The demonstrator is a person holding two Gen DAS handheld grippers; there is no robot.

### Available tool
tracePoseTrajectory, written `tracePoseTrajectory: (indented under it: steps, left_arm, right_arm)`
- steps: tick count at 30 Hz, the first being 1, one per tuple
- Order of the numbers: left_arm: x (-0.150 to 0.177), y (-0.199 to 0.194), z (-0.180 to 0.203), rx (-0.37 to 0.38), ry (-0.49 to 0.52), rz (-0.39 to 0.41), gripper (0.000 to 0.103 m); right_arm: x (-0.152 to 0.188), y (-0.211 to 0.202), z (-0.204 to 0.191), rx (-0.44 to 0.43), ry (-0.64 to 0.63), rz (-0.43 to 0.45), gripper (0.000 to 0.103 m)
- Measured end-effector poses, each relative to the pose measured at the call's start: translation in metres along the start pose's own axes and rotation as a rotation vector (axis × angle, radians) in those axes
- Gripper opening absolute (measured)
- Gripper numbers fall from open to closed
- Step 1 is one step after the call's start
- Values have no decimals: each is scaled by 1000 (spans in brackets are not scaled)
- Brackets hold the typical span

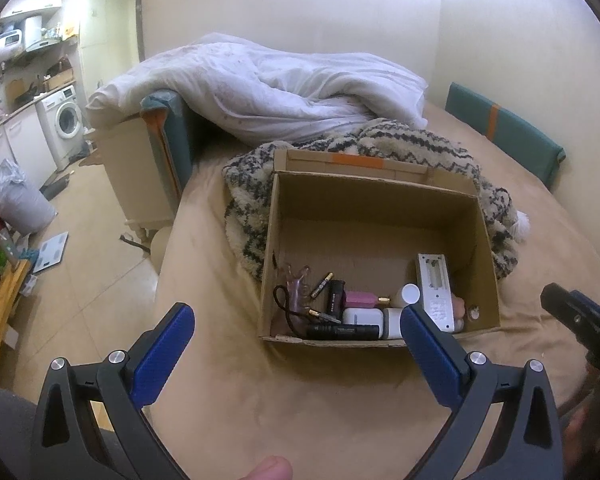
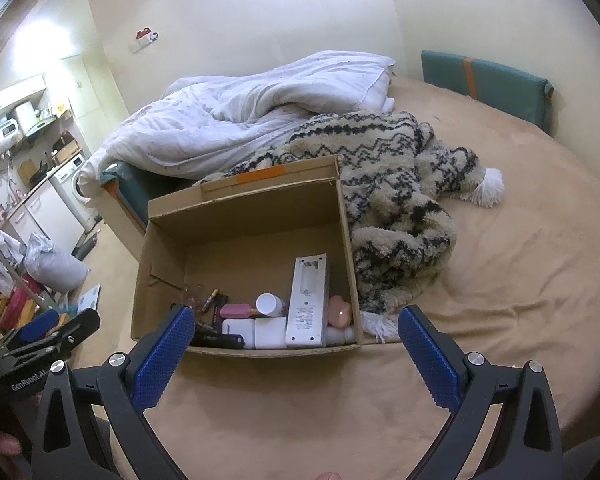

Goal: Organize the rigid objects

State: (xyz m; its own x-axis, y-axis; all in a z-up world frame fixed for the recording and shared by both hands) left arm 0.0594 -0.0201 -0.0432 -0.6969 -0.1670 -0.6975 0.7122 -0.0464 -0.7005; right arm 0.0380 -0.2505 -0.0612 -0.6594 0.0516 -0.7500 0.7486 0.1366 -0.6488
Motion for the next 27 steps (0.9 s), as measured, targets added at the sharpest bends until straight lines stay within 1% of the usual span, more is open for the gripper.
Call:
tracePoseTrajectory:
  steps: [11,27]
  left_arm:
    - [2,2,0,-9,3,1,103]
    - [3,2,-1,6,-8,1,103]
  right_arm:
    - [0,-1,-1,-5,3,1,103]
    - [-1,-1,-2,-4,1,0,103]
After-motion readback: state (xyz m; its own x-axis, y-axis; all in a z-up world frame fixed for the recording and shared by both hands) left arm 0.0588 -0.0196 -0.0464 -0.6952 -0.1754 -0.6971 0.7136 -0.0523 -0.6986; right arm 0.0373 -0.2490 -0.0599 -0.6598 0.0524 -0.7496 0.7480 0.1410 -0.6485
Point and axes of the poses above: each gripper's, at about its wrist camera, not at the fingertips, and y roughly the way its jaws point, z to its right, x to its underside, the point moved 7 cm from there along y, roughly the way its jaws point, and after that the axes turned 10 degrees about -y, right-handed, at the moved point
